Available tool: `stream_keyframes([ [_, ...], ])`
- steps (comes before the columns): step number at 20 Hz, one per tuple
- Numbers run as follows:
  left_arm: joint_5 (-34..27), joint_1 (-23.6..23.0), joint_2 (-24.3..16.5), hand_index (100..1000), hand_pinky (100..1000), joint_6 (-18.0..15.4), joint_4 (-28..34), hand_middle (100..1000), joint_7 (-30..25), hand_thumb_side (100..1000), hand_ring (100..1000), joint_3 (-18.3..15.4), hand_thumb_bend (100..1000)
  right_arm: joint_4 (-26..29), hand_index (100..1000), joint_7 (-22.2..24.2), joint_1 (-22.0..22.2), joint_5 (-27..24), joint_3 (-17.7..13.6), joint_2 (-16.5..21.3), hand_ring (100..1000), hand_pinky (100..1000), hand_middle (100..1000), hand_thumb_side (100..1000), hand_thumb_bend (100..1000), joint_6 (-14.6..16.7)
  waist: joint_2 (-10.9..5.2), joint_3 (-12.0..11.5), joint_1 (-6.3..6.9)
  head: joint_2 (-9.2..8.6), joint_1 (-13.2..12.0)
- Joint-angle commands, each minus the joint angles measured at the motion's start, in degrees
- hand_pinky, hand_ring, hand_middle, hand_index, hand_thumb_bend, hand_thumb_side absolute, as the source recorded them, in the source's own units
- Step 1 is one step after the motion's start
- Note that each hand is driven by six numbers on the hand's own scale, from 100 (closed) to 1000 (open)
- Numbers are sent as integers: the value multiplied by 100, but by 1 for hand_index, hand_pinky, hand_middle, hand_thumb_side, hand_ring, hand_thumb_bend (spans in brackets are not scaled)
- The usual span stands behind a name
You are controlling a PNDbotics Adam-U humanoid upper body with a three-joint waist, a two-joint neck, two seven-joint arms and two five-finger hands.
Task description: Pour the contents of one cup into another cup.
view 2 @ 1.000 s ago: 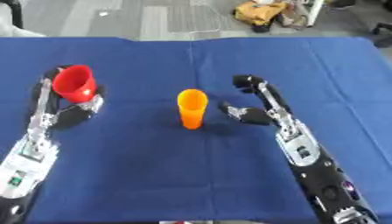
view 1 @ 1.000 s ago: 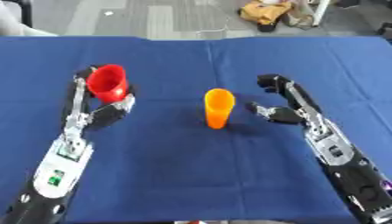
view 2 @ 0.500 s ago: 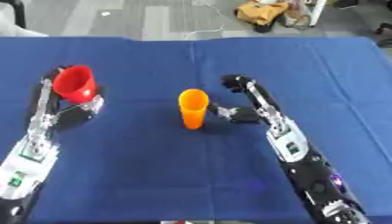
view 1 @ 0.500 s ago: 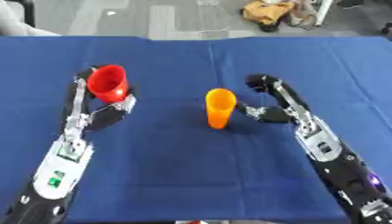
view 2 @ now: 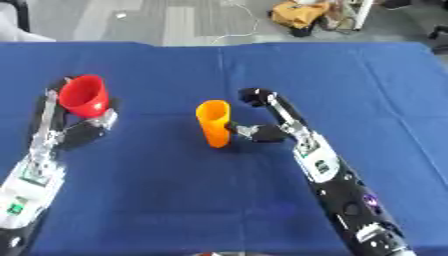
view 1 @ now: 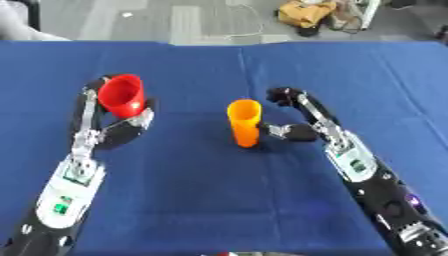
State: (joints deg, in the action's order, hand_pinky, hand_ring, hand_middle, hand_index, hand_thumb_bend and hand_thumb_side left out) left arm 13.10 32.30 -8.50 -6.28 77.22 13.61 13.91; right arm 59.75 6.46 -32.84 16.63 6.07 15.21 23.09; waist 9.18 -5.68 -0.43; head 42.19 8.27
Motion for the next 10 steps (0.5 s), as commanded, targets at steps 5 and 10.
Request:
stream_keyframes([
  [5,-41,105,-5,687,267,-4,145,475,-20,100,488,15,166,53,840,51,-78,34,20,54,809,813,723,424,593,41,-82,39,-6,-39,7],
  [10,-44,107,-4,687,267,-4,148,475,-35,100,488,20,165,58,840,86,-60,36,39,47,809,814,723,424,594,52,-82,49,-8,-41,4],
])
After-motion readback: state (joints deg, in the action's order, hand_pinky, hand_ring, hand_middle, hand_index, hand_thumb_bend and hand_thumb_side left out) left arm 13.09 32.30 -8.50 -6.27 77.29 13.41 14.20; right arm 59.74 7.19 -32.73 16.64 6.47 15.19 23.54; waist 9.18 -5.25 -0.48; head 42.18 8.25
